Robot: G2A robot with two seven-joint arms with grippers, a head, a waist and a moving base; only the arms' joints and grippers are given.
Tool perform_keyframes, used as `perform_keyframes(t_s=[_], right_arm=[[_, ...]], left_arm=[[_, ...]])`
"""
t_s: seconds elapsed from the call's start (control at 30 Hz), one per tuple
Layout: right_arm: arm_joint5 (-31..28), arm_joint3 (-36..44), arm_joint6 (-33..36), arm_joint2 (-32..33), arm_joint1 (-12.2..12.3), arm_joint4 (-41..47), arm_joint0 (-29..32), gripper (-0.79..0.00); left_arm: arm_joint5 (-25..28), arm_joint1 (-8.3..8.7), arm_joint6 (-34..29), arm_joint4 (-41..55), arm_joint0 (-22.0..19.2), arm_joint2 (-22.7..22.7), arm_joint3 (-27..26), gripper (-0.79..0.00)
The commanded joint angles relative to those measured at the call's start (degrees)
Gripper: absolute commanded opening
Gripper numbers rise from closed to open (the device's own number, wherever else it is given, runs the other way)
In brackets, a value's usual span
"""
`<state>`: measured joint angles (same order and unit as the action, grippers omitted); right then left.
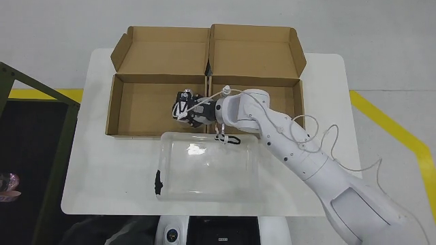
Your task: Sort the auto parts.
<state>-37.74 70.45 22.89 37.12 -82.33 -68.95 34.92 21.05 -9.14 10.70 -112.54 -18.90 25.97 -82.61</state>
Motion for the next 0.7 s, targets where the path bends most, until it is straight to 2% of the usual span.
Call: perform_keyframes(t_s=[0.0,0.2,0.33,0.43,0.67], right_arm=[[0.1,-1.1,0.2,-0.6,-0.4,0.0,-0.4,-0.785],[0.8,-3.8,0.8,-2.3,-1.6,-0.4,-1.4,-0.785],[1.2,-5.5,1.3,-3.0,-2.3,-0.7,-2.0,-0.751],[1.2,-6.6,2.0,-3.5,-2.8,-1.0,-2.3,-0.677],[0.9,-7.6,3.1,-3.7,-3.4,-1.4,-2.6,-0.563]], left_arm=[[0.0,0.0,0.0,0.0,0.0,0.0,0.0,0.0],[0.0,0.0,0.0,0.0,0.0,0.0,0.0,0.0],[0.0,0.0,0.0,0.0,0.0,0.0,0.0,0.0],[0.0,0.0,0.0,0.0,0.0,0.0,0.0,0.0],[0.0,0.0,0.0,0.0,0.0,0.0,0.0,0.0]])
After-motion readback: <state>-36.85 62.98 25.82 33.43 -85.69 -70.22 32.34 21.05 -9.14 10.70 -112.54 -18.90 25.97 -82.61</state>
